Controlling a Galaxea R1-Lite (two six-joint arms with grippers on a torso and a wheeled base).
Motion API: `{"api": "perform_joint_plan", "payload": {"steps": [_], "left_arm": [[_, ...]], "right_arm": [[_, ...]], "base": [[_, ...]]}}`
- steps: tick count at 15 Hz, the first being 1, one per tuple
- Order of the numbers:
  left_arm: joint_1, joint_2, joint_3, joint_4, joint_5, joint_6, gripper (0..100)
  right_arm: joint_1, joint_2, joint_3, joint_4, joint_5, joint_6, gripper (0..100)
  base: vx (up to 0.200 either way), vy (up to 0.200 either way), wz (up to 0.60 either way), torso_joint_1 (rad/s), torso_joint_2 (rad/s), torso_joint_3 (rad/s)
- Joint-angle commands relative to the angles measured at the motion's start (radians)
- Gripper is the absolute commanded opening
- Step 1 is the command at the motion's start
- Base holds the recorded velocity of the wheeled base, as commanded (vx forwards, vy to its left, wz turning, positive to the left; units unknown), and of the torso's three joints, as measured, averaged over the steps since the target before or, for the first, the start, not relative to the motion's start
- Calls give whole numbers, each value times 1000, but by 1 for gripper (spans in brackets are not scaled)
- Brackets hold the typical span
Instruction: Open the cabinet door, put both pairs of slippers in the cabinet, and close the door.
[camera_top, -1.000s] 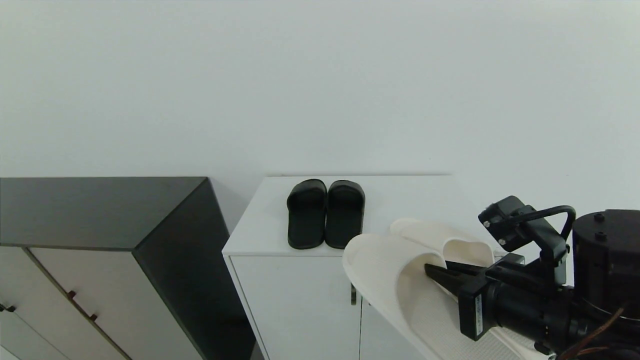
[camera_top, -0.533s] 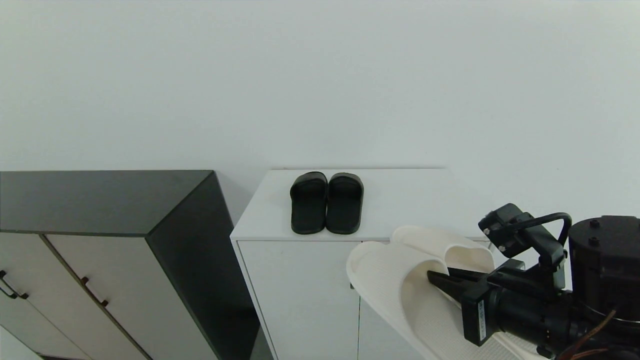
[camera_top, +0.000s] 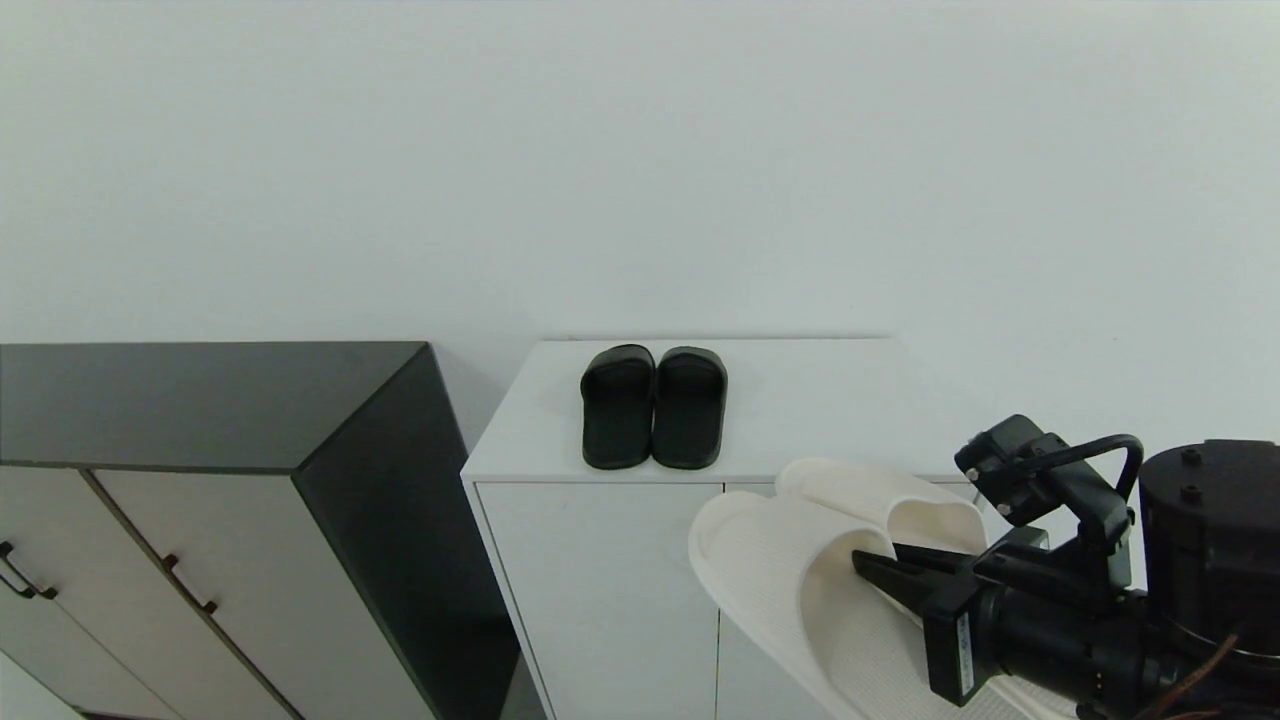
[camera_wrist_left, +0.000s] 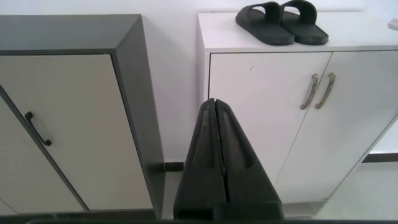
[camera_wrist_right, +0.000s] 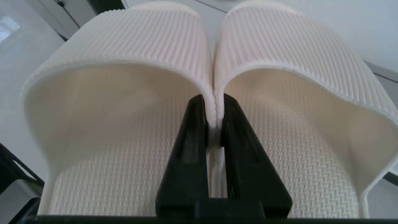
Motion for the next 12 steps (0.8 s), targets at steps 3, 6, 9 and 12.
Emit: {"api": "perform_joint_plan", "payload": {"steps": [3, 6, 9, 12], "left_arm": [[0, 2, 0, 0, 0, -1, 0], [-1, 2, 0, 0, 0, -1, 0], [0, 2, 0, 0, 0, -1, 0], [0, 2, 0, 0, 0, -6, 0]], "right_arm": [[2, 6, 11, -2, 1, -1, 0], [2, 4, 12, -4, 11, 0, 0], [2, 3, 14, -4, 12, -1, 0], [2, 4, 18, -4, 12, -1, 0]], "base": [[0, -67, 0, -2, -1, 2], [0, 0, 0, 0, 0, 0], [0, 0, 0, 0, 0, 0], [0, 0, 0, 0, 0, 0]]}}
